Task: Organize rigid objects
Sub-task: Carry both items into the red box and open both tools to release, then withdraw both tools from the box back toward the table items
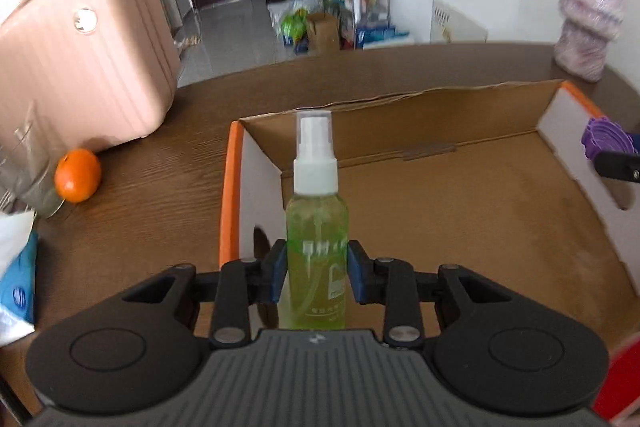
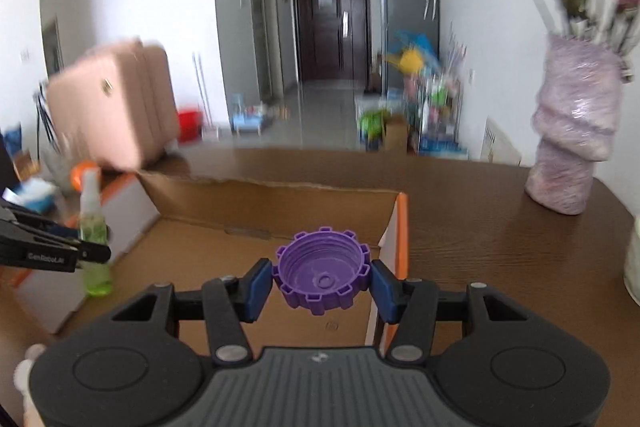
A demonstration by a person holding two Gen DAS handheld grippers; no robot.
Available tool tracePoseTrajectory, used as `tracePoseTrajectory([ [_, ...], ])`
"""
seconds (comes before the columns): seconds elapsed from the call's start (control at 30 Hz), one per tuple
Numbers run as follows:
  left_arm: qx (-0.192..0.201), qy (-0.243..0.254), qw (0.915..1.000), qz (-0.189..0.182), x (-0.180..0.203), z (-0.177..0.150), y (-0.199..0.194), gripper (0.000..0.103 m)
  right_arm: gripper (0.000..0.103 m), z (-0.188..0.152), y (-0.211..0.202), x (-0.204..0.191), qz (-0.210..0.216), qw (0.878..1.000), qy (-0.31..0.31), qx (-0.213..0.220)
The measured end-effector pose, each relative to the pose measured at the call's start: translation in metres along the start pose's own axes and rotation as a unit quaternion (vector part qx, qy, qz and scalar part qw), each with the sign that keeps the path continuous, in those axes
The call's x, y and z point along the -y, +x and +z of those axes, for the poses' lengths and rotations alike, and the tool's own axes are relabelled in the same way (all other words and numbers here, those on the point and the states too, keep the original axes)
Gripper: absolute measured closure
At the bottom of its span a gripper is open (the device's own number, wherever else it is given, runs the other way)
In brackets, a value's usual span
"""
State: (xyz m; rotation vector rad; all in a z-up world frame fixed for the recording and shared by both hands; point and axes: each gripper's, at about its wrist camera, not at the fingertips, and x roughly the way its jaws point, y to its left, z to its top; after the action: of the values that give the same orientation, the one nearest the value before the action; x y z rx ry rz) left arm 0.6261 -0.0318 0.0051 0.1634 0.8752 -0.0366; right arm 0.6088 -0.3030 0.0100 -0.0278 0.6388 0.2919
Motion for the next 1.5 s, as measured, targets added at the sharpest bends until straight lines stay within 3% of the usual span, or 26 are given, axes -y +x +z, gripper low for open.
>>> tracePoseTrajectory([
  [0.17, -0.007, 0.018, 0.9997, 0.017, 0.005, 0.015, 0.024, 0.066, 0.051, 0.024, 0.062, -0.004, -0.03, 0.997, -0.036, -0.065],
  [0.2, -0.008, 0.022, 0.9996, 0.017, 0.007, 0.015, 0.025, 0.06, 0.051, 0.027, 0.071, -0.007, -0.031, 0.996, -0.041, -0.074],
  [0.23, -0.006, 0.022, 0.9997, 0.01, 0.007, 0.015, 0.025, 0.057, 0.049, 0.03, 0.074, -0.009, -0.032, 0.996, -0.045, -0.072],
  [0.3, -0.001, 0.028, 0.9996, 0.006, 0.007, 0.013, 0.025, 0.05, 0.031, 0.031, 0.077, -0.02, -0.06, 0.994, -0.068, -0.056],
  [0.37, 0.003, 0.033, 0.9994, 0.004, 0.009, 0.011, 0.025, 0.046, 0.026, 0.029, 0.077, -0.025, -0.065, 0.994, -0.069, -0.055],
  [0.4, 0.003, 0.036, 0.9993, 0.003, 0.009, 0.011, 0.025, 0.038, 0.026, 0.029, 0.077, -0.025, -0.062, 0.994, -0.065, -0.057],
  [0.5, 0.005, 0.04, 0.9992, 0.009, 0.014, 0.012, 0.02, 0.032, 0.026, 0.028, 0.073, -0.019, -0.049, 0.997, -0.045, -0.05],
  [0.63, 0.027, 0.008, 0.9996, 0.009, 0.011, 0.013, -0.005, 0.024, 0.024, 0.028, 0.058, -0.016, -0.048, 0.998, -0.032, -0.036],
  [0.97, 0.099, -0.036, 0.9943, 0.016, -0.016, 0.003, -0.134, 0.019, 0.014, 0.048, -0.056, -0.023, -0.037, 0.999, -0.027, 0.021],
  [1.2, 0.155, -0.039, 0.9866, 0.03, -0.023, -0.026, -0.224, 0.011, 0.009, 0.047, -0.14, -0.038, -0.037, 0.997, -0.025, 0.069],
  [1.27, 0.175, -0.037, 0.9835, 0.031, -0.024, -0.044, -0.25, 0.011, 0.002, 0.04, -0.164, -0.044, -0.033, 0.995, -0.024, 0.087],
  [1.5, 0.245, -0.033, 0.9684, 0.036, -0.023, -0.148, -0.317, 0.005, 0.001, -0.029, -0.241, -0.066, -0.025, 0.989, -0.023, 0.143],
])
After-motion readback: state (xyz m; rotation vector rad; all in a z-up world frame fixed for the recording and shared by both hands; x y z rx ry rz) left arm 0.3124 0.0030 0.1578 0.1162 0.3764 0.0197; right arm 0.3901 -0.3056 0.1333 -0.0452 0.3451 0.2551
